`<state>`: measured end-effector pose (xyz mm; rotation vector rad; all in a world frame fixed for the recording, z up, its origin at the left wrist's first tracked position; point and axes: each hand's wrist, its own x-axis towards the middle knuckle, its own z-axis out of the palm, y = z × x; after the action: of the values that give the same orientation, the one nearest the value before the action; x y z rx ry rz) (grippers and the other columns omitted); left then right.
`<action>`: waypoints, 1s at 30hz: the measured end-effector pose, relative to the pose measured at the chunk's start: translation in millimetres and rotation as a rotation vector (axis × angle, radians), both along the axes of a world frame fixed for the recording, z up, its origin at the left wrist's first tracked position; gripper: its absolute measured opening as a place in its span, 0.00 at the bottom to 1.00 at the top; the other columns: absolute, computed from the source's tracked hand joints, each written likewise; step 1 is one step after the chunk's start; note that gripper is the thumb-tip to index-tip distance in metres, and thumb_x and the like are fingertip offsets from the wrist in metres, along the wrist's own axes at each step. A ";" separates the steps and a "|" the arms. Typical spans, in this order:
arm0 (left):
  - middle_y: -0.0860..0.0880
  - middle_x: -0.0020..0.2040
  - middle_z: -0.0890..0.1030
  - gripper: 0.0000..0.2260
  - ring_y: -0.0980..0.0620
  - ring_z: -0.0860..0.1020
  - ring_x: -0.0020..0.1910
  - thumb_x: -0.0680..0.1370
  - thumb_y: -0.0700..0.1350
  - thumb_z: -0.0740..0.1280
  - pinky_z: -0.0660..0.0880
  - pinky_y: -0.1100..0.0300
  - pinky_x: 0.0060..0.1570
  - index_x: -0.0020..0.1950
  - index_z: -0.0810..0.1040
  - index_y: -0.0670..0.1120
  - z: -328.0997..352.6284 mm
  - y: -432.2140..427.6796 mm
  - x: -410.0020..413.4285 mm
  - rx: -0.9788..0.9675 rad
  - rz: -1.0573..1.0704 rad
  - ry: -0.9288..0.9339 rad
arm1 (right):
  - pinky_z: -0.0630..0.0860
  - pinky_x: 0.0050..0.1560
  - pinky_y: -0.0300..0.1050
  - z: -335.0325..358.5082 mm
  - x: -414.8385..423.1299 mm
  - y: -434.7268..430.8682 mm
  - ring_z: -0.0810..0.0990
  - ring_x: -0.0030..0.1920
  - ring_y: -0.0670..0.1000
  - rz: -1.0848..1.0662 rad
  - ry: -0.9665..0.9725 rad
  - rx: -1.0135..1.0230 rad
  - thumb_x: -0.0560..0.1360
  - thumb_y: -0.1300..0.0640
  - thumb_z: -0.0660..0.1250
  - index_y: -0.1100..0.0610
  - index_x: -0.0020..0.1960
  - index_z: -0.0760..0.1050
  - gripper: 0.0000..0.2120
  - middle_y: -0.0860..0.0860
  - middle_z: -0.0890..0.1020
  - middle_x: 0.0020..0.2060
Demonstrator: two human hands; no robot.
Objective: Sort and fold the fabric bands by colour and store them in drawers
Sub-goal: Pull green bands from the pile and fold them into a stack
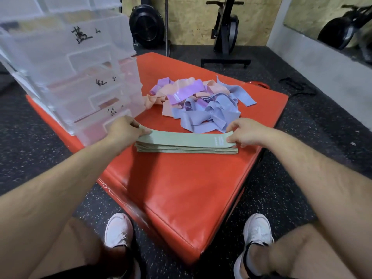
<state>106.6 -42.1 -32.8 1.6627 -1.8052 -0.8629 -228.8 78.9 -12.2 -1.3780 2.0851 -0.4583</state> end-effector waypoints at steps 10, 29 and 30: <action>0.48 0.43 0.76 0.17 0.51 0.72 0.38 0.71 0.49 0.77 0.64 0.58 0.33 0.47 0.71 0.43 -16.7 11.6 -2.4 -0.188 -0.075 -0.181 | 0.74 0.27 0.38 -7.7 9.2 4.5 0.77 0.26 0.47 0.044 0.067 -0.050 0.73 0.64 0.66 0.58 0.47 0.80 0.06 0.51 0.81 0.35; 0.46 0.68 0.68 0.25 0.41 0.68 0.68 0.69 0.56 0.72 0.67 0.48 0.68 0.66 0.73 0.60 13.8 -45.5 -140.8 -0.262 -0.454 -0.374 | 0.64 0.70 0.56 -3.7 10.8 -74.3 0.60 0.74 0.60 0.067 0.397 -0.132 0.69 0.46 0.73 0.39 0.74 0.63 0.36 0.53 0.62 0.74; 0.47 0.73 0.62 0.29 0.40 0.63 0.72 0.69 0.55 0.72 0.63 0.47 0.70 0.69 0.69 0.63 11.8 -48.4 -153.6 -0.255 -0.471 -0.428 | 0.63 0.70 0.56 -5.9 11.6 -80.5 0.59 0.75 0.59 0.066 0.401 -0.130 0.69 0.45 0.73 0.37 0.75 0.60 0.39 0.52 0.60 0.75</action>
<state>-47.0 -90.5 -21.0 1.3471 -2.5446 -0.4387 -217.2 -1.7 -18.0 -1.7249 2.3486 -0.3135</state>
